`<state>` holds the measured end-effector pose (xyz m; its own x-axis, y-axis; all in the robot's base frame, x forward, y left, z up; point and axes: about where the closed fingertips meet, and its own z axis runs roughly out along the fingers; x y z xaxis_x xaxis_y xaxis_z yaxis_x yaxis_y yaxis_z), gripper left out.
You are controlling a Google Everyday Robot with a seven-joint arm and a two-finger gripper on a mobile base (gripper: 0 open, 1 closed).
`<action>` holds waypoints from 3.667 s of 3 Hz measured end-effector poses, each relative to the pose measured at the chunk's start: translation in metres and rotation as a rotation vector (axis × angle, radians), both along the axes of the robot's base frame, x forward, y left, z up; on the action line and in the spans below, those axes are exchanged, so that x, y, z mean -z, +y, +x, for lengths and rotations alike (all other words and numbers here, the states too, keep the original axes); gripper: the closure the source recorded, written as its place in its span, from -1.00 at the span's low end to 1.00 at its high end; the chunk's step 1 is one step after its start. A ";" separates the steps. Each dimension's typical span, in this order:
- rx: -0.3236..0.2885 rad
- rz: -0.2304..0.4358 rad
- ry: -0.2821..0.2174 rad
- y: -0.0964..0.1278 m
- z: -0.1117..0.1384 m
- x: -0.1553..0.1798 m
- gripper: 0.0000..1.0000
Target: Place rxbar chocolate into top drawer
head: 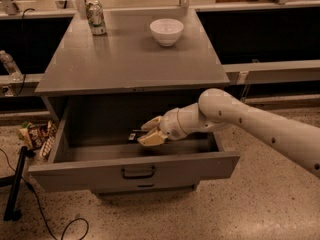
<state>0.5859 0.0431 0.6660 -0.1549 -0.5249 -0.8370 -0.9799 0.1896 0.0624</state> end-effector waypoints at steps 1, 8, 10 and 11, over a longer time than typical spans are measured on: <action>-0.003 -0.014 -0.005 0.005 0.003 0.008 -0.07; 0.098 0.046 -0.106 -0.012 0.024 -0.038 0.35; 0.103 0.206 -0.178 -0.043 0.055 -0.135 1.00; 0.121 0.284 -0.226 -0.079 0.039 -0.232 1.00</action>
Offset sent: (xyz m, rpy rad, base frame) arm 0.0115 0.0057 -0.0178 -0.0372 -0.0134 -0.0059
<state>0.6246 -0.0356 0.8984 0.0035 -0.2568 -0.9665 -0.9464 0.3112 -0.0861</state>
